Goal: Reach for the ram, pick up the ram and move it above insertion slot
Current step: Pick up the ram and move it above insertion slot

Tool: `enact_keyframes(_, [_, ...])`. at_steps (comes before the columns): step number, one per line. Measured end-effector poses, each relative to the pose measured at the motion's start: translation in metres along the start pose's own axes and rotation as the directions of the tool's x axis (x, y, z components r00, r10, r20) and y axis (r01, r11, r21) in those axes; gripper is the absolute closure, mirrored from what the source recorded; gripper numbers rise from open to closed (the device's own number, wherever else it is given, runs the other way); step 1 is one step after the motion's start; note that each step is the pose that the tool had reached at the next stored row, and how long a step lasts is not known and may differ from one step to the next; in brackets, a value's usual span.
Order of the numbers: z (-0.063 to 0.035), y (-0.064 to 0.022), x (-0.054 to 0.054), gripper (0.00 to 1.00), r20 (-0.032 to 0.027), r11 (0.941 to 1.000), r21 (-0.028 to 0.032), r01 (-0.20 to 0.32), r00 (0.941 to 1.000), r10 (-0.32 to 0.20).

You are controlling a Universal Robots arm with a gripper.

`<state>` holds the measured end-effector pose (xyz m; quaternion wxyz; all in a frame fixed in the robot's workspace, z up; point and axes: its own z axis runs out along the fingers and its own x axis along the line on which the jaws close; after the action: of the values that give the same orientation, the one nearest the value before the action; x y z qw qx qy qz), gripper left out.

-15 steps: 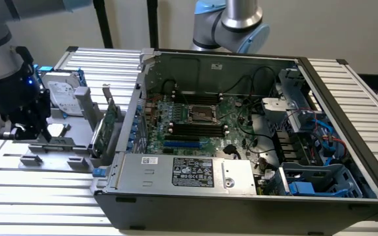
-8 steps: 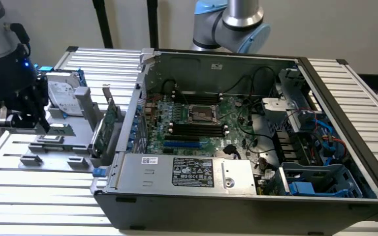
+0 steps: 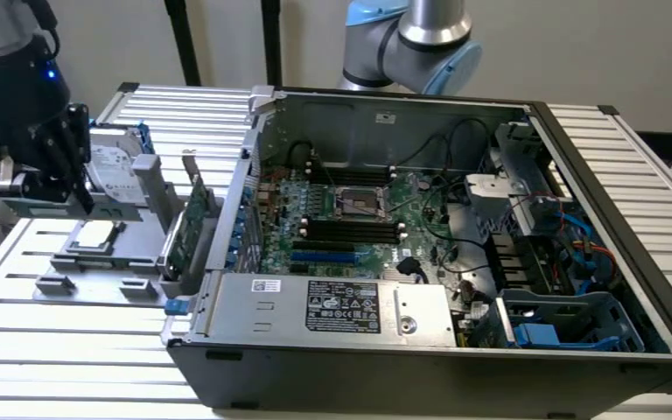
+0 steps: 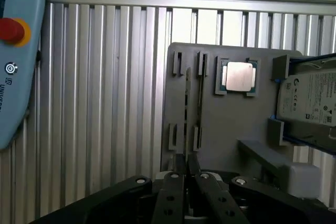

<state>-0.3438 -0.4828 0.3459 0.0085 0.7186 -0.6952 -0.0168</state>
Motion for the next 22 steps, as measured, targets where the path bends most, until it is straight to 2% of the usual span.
enact_keyframes(11, [-0.0511, -0.0461, 0.001, 0.86, 0.0023, 1.0, -0.0073, 0.002, 1.0, -0.002])
enact_keyframes(16, [-0.0667, -0.0685, 0.001, 0.86, 0.0024, 1.0, -0.0082, 0.002, 1.0, -0.002])
enact_keyframes(22, [-0.0789, -0.0953, 0.001, 0.86, 0.0025, 1.0, -0.0085, 0.002, 1.0, -0.002])
